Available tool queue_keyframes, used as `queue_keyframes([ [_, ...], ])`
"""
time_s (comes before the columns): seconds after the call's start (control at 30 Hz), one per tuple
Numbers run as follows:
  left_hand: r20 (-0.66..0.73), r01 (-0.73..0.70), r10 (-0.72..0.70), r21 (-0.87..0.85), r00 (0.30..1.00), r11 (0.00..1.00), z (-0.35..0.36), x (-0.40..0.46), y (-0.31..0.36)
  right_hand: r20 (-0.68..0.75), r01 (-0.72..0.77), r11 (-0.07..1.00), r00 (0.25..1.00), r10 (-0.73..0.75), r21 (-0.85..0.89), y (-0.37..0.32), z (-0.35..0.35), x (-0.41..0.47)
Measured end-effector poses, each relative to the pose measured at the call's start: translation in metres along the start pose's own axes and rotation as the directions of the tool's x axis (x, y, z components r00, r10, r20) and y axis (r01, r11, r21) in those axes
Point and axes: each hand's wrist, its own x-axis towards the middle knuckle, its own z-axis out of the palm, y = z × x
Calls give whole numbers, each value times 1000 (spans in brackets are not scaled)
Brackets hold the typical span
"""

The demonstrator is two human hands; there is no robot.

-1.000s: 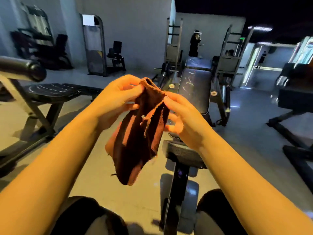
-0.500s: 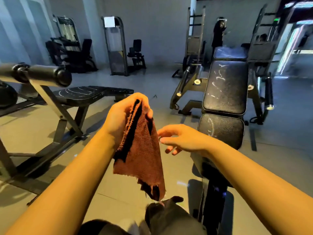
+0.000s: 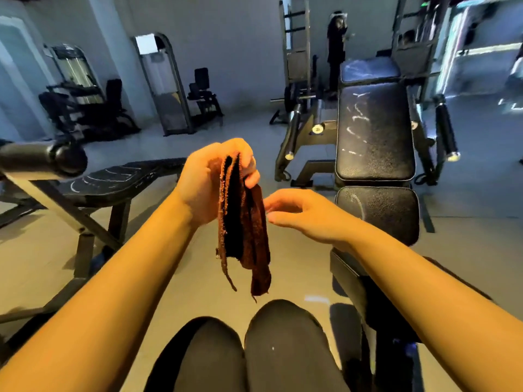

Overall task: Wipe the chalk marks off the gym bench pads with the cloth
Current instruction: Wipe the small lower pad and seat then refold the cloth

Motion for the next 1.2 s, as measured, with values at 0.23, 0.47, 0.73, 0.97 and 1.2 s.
queue_keyframes([
  [0.23,148,-33,32,1,988,999,-22,57,-11,-157,-79,976,981,112,201,15,-3,28],
  [0.47,200,-65,83,-94,976,993,-71,114,-33,-238,-276,961,933,270,10,49,-27,56],
  [0.73,381,57,70,-314,922,948,-115,176,-81,-478,-428,902,804,353,-53,86,-20,111],
  [0.97,563,147,42,-286,825,947,-113,229,-103,-389,-430,902,834,391,-15,101,-37,140],
  [1.2,733,172,45,-219,679,960,-106,284,-138,-601,-266,954,744,293,136,121,-50,131],
])
